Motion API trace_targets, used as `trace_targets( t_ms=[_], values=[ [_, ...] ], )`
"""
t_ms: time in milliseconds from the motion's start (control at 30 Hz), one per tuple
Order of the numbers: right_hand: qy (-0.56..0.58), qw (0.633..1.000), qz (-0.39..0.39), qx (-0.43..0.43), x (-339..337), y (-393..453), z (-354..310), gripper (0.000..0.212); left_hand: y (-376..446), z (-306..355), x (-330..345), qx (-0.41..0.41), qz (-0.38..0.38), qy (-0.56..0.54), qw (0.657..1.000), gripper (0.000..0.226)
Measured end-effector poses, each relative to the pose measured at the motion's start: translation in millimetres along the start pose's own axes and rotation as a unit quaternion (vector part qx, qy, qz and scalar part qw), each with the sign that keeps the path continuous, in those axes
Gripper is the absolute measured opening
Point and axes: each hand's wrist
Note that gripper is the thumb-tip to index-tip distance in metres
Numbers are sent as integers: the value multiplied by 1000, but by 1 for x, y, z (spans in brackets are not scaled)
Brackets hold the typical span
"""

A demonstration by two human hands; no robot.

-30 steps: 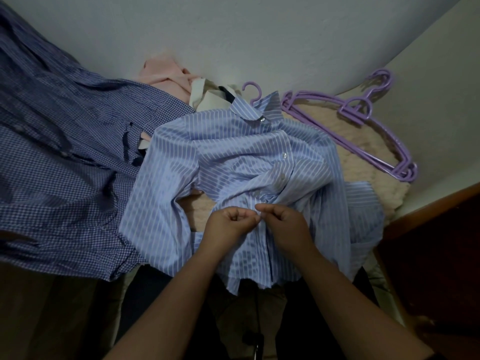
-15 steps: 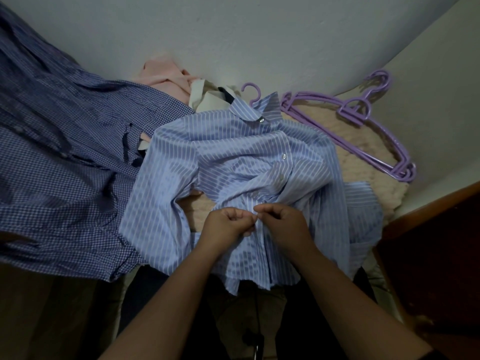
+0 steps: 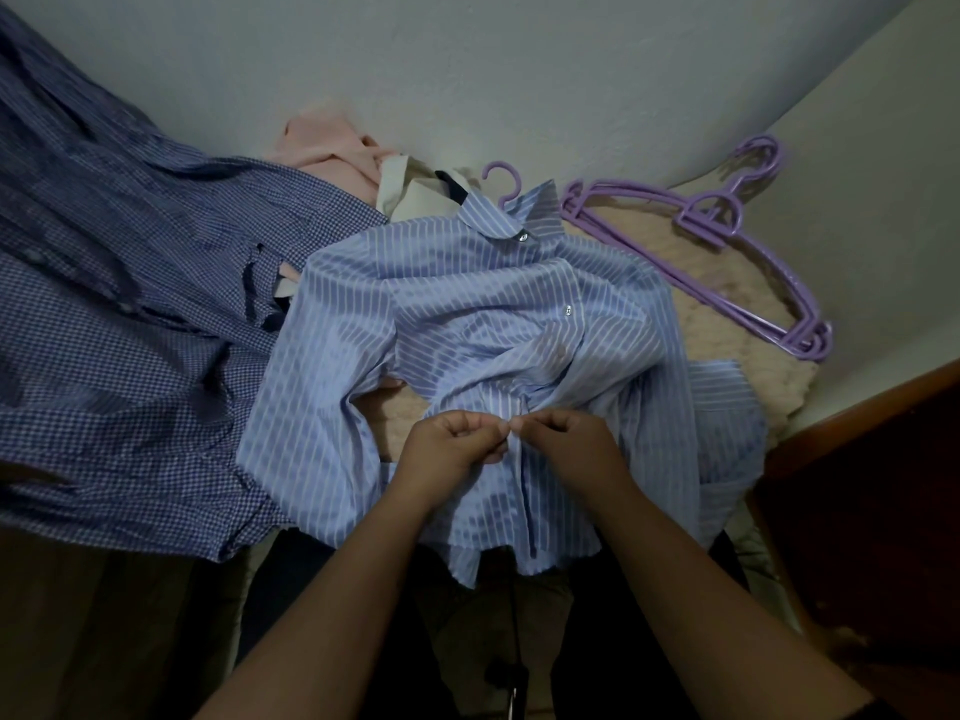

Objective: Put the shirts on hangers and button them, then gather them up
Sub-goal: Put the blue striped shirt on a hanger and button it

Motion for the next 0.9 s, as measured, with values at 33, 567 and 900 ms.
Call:
trace_targets(
  t_ms=[33,567,900],
  values=[
    [-9,1000,-1,-6,0,0,-1,11,0,0,0,0,1,0,1000,14],
    [-137,973,27,-182,6,-1,7,22,6,-9,-4,-31,-7,-17,999,11],
    [-34,993,10,-112,5,0,8,23,4,-9,-1,-16,2,-10,1000,19]
  ],
)
Point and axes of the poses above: each hand's wrist, its own y-axis towards the middle knuckle, its own x-axis out of the palm, z = x × y, and after that the axes turned 1 degree about z, right-handed
